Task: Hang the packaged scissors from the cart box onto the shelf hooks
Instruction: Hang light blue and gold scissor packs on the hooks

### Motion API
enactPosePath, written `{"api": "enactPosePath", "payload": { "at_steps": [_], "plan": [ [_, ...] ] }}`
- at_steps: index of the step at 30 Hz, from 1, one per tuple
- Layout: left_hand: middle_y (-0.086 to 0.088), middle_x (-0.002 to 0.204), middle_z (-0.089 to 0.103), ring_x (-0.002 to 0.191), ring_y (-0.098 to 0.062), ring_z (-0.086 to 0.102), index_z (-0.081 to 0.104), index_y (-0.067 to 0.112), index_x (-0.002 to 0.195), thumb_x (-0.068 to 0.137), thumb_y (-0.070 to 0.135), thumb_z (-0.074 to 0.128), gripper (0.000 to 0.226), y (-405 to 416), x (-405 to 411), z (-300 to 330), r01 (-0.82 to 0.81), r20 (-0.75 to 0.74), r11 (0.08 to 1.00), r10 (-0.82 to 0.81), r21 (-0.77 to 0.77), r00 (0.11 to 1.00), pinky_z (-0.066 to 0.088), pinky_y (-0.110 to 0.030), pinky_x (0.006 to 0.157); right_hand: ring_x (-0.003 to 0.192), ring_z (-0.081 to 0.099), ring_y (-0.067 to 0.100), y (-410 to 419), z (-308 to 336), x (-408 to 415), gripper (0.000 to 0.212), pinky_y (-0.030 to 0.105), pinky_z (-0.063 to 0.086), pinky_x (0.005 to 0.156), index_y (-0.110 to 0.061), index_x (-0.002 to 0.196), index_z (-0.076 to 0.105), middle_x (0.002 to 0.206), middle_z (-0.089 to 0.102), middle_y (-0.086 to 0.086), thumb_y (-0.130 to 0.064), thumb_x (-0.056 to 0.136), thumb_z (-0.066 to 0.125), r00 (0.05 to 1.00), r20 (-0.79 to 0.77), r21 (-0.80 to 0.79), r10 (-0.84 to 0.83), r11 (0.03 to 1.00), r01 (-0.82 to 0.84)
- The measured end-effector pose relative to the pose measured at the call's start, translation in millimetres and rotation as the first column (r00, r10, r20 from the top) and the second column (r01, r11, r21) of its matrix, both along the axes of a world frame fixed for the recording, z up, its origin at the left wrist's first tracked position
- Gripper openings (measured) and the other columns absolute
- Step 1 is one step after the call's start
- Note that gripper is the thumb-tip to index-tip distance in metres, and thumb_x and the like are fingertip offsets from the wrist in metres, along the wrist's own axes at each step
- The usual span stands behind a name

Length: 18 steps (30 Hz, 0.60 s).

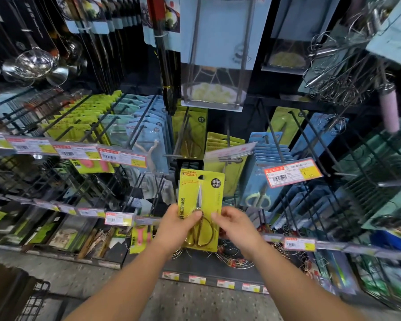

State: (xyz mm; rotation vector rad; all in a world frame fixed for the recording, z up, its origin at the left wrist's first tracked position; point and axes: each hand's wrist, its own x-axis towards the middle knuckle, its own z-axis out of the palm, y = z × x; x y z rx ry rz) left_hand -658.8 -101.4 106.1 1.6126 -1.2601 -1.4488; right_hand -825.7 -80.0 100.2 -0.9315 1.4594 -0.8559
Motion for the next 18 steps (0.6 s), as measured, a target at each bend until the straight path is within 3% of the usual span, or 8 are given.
{"api": "enactPosePath", "payload": {
  "at_steps": [3, 7, 10, 12, 15, 18],
  "plan": [
    [0.002, 0.108, 0.069, 0.1, -0.012, 0.066, 0.055, 0.017, 0.112, 0.091, 0.029, 0.068, 0.027, 0, -11, 2, 0.067, 0.007, 0.997, -0.066, -0.044, 0.998, 0.055, -0.027, 0.081, 0.091, 0.072, 0.011, 4, 1, -5, 0.013, 0.025, 0.058, 0.078, -0.021, 0.101, 0.071, 0.097, 0.076, -0.003, -0.013, 0.092, 0.066, 0.999, -0.003, -0.065, -0.035, 0.997, 0.034],
    [0.009, 0.098, 0.066, 0.095, -0.01, 0.065, 0.052, 0.02, 0.104, 0.094, 0.025, 0.065, 0.017, 0, -25, 7, 0.098, 0.002, 0.992, -0.098, -0.078, 0.995, 0.05, -0.011, 0.071, 0.087, 0.073, 0.016, 7, 5, -17, 0.012, 0.027, 0.06, 0.074, -0.013, 0.101, 0.071, 0.095, 0.077, 0.002, -0.008, 0.092, 0.065, 0.994, 0.006, -0.102, -0.109, 0.989, 0.109],
    [0.008, 0.099, 0.066, 0.098, -0.012, 0.065, 0.052, 0.02, 0.104, 0.094, 0.029, 0.065, 0.019, -2, -34, 11, 0.108, 0.024, 0.989, -0.106, -0.097, 0.994, 0.05, -0.017, 0.073, 0.094, 0.07, 0.033, 6, 5, -24, 0.014, 0.045, 0.059, 0.084, -0.004, 0.102, 0.069, 0.1, 0.073, 0.017, -0.013, 0.092, 0.066, 0.988, -0.031, -0.119, -0.15, 0.982, 0.145],
    [0.01, 0.097, 0.063, 0.09, -0.005, 0.062, 0.05, 0.024, 0.099, 0.094, 0.03, 0.064, 0.016, -4, -39, 14, 0.113, 0.034, 0.989, -0.11, -0.1, 0.993, 0.046, -0.01, 0.066, 0.098, 0.065, 0.042, 4, 7, -26, 0.024, 0.055, 0.054, 0.088, 0.0, 0.102, 0.067, 0.103, 0.069, 0.025, -0.02, 0.09, 0.069, 0.985, -0.054, -0.129, -0.162, 0.98, 0.154],
    [0.024, 0.087, 0.046, 0.074, 0.015, 0.043, 0.04, 0.031, 0.09, 0.096, 0.027, 0.062, 0.023, -6, -44, 15, 0.126, 0.012, 0.986, -0.125, -0.109, 0.992, 0.038, 0.002, 0.053, 0.098, 0.065, 0.044, 2, 10, -27, 0.028, 0.058, 0.053, 0.087, -0.001, 0.1, 0.066, 0.102, 0.068, 0.025, -0.026, 0.088, 0.07, 0.984, -0.059, -0.143, -0.17, 0.977, 0.16],
    [0.025, 0.087, 0.042, 0.073, 0.014, 0.04, 0.039, 0.026, 0.099, 0.097, 0.029, 0.061, 0.023, -8, -47, 18, 0.138, 0.034, 0.982, -0.134, -0.126, 0.99, 0.037, -0.003, 0.054, 0.098, 0.063, 0.047, -1, 11, -28, 0.036, 0.061, 0.053, 0.085, 0.002, 0.099, 0.064, 0.102, 0.067, 0.028, -0.031, 0.087, 0.071, 0.984, -0.067, -0.152, -0.164, 0.977, 0.152]
  ]
}}
